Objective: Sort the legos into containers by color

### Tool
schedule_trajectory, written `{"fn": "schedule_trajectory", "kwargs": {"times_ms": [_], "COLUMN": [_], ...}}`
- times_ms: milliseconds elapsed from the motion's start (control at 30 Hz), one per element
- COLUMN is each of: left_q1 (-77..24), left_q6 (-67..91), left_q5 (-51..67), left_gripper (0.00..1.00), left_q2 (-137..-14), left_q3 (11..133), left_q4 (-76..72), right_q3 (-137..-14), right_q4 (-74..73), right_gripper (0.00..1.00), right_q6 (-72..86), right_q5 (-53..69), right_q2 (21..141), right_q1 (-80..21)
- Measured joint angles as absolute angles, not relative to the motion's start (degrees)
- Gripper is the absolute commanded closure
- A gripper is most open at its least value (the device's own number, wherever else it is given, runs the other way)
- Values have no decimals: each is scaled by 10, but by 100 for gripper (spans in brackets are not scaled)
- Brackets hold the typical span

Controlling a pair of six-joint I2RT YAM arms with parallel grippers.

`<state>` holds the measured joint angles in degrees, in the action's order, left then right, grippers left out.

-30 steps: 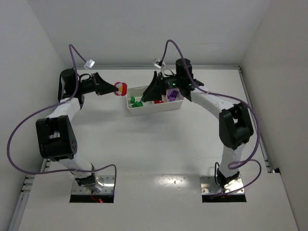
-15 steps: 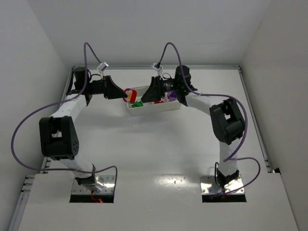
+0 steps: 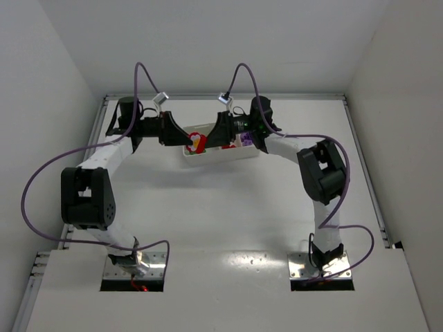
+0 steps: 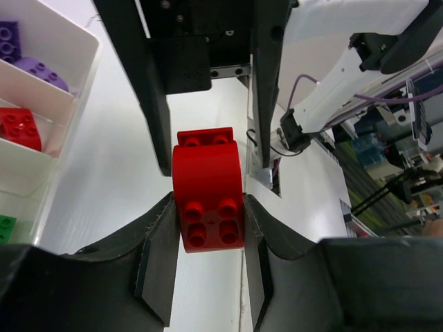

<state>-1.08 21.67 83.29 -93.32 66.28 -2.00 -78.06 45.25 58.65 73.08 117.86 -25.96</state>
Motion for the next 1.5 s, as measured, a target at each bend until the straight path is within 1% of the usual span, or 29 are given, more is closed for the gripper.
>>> {"fn": "schedule_trajectory", "kwargs": {"times_ms": [100,167,200,267,300,367,433,700,833,867,933,967,1033,1100,1200,1300,1500], "left_q1": [-25,-32,-35,-38,-38,-38,-38,-24,7,14,20,18,10,-4,-32,-61,-128], "left_q6": [217,217,217,217,217,217,217,217,216,216,216,216,215,215,211,202,191], "left_q5": [833,834,833,828,828,827,826,825,788,777,759,751,733,707,653,593,474], "left_gripper": [100,100,100,100,100,100,100,100,100,100,100,100,100,100,100,100,96], "left_q2": [-933,-933,-933,-933,-933,-933,-933,-933,-934,-934,-934,-934,-936,-943,-971,-1012,-1094], "left_q3": [663,663,663,663,662,662,662,669,696,705,717,722,729,737,760,795,867], "left_q4": [-20,-20,-20,-20,-18,-18,-18,-5,-7,-10,-16,-20,-23,-26,-19,0,40], "right_q3": [-783,-786,-787,-788,-789,-789,-789,-758,-711,-699,-682,-680,-699,-741,-753,-717,-671], "right_q4": [454,456,458,464,466,467,467,469,439,417,358,302,139,-19,-164,-227,-244], "right_gripper": [35,47,62,75,84,91,96,98,98,100,100,100,100,100,100,100,100], "right_q6": [585,585,585,584,583,583,583,560,526,510,447,401,251,113,-28,-93,-121], "right_q5": [730,729,728,731,731,731,731,716,751,758,763,764,745,700,645,589,451], "right_q2": [1180,1180,1180,1180,1180,1181,1181,1161,1124,1111,1089,1078,1059,1054,1025,970,872], "right_q1": [-260,-260,-260,-260,-260,-260,-260,-259,-246,-240,-228,-222,-212,-205,-201,-198,-190]}}
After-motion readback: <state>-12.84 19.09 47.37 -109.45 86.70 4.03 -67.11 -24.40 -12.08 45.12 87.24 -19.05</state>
